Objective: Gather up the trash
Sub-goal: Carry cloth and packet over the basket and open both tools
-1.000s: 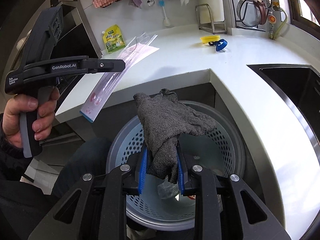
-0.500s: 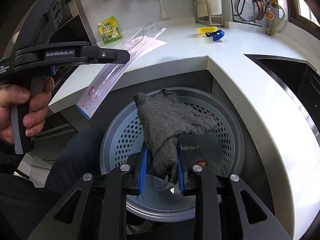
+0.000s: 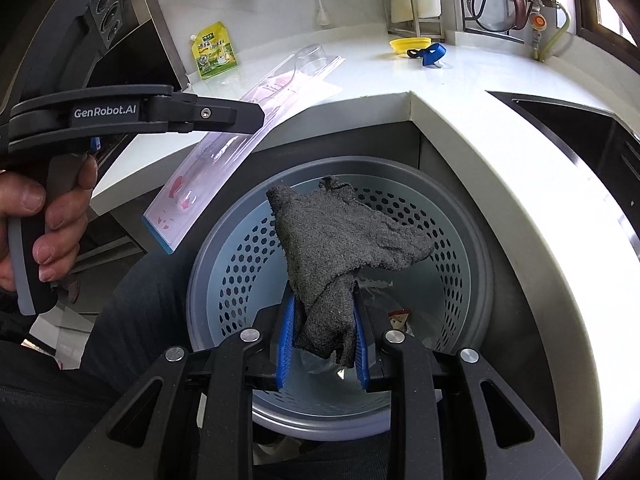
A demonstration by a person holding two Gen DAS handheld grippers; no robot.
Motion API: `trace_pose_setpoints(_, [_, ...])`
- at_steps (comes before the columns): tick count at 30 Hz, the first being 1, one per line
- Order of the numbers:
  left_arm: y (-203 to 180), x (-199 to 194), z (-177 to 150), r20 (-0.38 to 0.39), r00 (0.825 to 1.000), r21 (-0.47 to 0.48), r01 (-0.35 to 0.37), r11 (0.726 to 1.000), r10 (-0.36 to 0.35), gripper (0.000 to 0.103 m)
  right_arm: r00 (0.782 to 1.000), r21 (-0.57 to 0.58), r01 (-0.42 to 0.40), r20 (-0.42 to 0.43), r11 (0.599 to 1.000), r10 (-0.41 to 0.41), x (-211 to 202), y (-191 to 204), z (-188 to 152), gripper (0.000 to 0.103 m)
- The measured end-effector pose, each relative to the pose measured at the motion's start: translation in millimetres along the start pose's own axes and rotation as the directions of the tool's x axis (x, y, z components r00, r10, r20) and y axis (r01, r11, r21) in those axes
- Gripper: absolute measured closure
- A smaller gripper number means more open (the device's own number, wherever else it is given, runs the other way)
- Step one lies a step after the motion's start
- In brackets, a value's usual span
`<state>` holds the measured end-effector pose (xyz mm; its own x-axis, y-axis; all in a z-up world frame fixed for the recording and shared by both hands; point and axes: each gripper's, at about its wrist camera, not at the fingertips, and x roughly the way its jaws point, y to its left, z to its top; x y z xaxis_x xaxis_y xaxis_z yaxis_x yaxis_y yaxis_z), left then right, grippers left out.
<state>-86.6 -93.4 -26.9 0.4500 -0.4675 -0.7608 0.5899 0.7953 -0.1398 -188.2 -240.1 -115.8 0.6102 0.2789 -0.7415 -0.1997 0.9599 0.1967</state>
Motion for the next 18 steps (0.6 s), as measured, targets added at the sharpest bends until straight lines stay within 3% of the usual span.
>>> trace_pose_setpoints(18, [2.7,5.9,-3.3,-0.009,1.000,0.006,0.001,1.000,-0.001,0.058,0.999,-0.021,0.031,-0.033,0.999,-0.032,9.0,0.7,0.0,0.079])
